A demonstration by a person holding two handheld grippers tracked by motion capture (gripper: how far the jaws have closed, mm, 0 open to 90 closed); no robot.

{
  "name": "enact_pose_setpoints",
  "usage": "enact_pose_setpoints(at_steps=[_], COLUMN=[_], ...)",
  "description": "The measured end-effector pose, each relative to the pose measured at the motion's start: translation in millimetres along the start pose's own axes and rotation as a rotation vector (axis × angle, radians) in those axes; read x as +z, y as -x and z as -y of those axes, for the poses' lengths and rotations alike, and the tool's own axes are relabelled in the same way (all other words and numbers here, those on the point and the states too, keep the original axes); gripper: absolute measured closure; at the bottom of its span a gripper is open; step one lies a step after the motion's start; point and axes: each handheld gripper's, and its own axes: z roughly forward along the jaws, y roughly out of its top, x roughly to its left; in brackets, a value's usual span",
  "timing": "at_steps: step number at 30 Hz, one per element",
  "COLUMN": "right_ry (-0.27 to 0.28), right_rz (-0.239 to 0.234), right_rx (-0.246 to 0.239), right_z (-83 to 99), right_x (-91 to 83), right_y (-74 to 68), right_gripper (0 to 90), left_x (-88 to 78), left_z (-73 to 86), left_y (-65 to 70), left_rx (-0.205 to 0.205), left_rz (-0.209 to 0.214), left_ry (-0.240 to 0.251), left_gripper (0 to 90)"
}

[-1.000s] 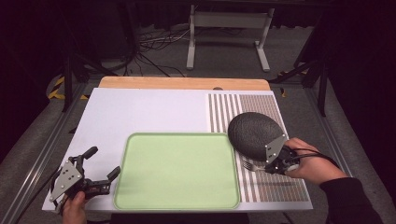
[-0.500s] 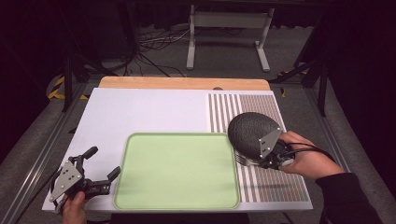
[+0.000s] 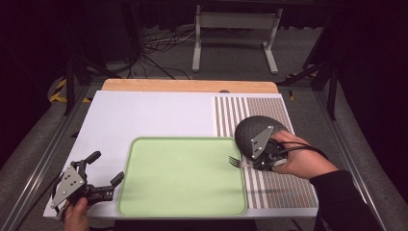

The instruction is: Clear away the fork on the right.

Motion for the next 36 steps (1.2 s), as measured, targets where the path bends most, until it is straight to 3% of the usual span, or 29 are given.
enact_pose_setpoints(at_steps=[3,5,13,16,20,30,36], right_ry=[0.007,0.009,0.011,0.031,0.055,0.073,0.098], right_rz=[0.007,0.001,-0.004,-0.015,-0.025,-0.076,-0.114], right_rx=[0.004,0.044,0.087,0.168,0.228,0.315,0.420], right_z=[-9.5,-16.4,-33.6,-36.7,-41.3,-48.2,-53.7], right_x=[1.5,2.8,6.6,6.1,7.0,14.1,18.6], right_y=[1.3,0.6,-0.4,0.8,1.9,2.0,0.3], right_gripper=[85.1,85.0,85.1,85.1,85.1,85.1,85.1], left_x=[0.0,0.1,-0.1,-0.1,-0.2,-0.2,-0.2], left_z=[-0.1,-0.1,-0.2,-0.3,-0.3,-0.3,-0.4], left_y=[-0.1,-0.1,-0.1,-0.3,0.0,0.2,0.1], left_rx=[0.001,0.002,0.001,0.002,0.002,0.002,0.002], left_rz=[0.002,0.003,0.003,0.004,0.003,0.003,0.002], left_ry=[0.001,0.001,0.004,0.003,0.004,0.003,0.003], left_gripper=[1.1,1.1,1.1,1.1,1.1,1.1,1.1])
